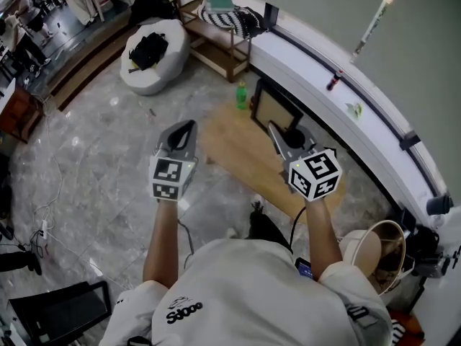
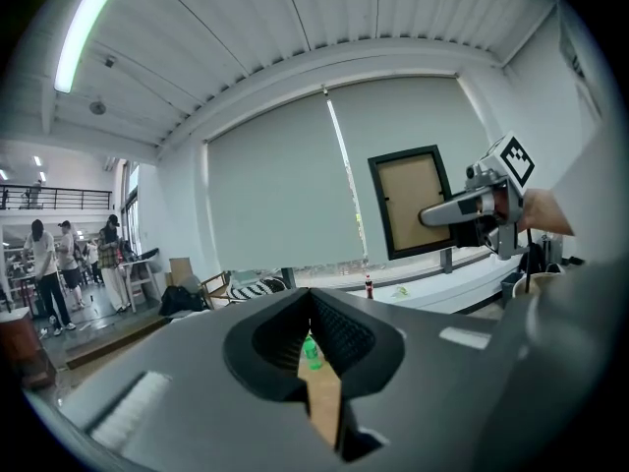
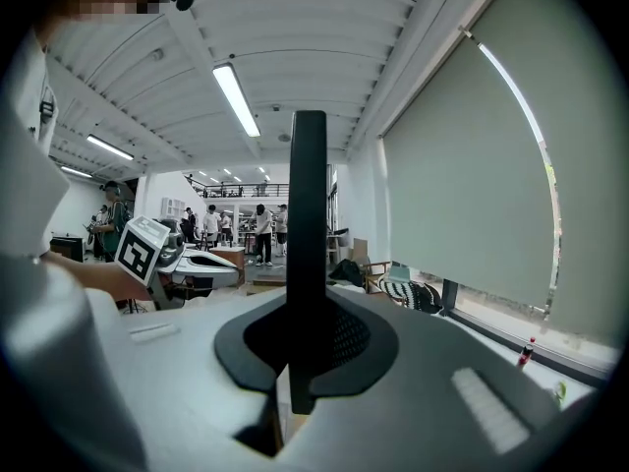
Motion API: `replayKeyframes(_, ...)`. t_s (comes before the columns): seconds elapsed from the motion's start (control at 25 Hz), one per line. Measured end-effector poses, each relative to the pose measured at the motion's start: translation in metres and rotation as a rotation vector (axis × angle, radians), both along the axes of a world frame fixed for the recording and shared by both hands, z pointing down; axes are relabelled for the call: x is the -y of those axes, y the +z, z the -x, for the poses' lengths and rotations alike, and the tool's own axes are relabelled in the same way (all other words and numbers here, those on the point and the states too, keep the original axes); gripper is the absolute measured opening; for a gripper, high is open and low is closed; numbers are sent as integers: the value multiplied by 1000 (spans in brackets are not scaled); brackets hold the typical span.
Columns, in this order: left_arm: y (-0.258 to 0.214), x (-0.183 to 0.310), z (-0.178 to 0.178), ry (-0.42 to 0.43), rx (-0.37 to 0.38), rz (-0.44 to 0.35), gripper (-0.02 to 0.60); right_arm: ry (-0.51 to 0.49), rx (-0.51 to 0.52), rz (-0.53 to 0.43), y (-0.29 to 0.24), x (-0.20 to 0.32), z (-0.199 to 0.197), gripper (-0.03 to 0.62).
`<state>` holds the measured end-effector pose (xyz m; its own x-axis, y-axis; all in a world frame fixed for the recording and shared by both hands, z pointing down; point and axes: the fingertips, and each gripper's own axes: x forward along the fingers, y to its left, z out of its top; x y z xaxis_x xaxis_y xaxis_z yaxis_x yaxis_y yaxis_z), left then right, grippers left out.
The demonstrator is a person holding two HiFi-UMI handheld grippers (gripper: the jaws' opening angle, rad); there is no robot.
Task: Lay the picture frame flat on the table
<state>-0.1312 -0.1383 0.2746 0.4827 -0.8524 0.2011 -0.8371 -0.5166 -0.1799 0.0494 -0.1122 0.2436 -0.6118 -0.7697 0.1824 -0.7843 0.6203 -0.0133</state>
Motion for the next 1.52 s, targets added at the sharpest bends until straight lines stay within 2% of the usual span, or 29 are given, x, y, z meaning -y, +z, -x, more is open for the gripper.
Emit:
replayKeyframes(0.44,50,110,-1,-76,-4,68,9,-27,4,90,49,120,-15,14)
replayKeyframes(0.84,100,206,-19,-85,20,124,10,-81,-9,174,113,227,-19,14)
replayKeyframes(1.08,144,234,-13,-104,21,187,11,-137,-35,211,156,259,3,14)
replayKeyframes(1.52,252,261,-5,-163,-11,323,11,-174,-19,365,271,295,18,14)
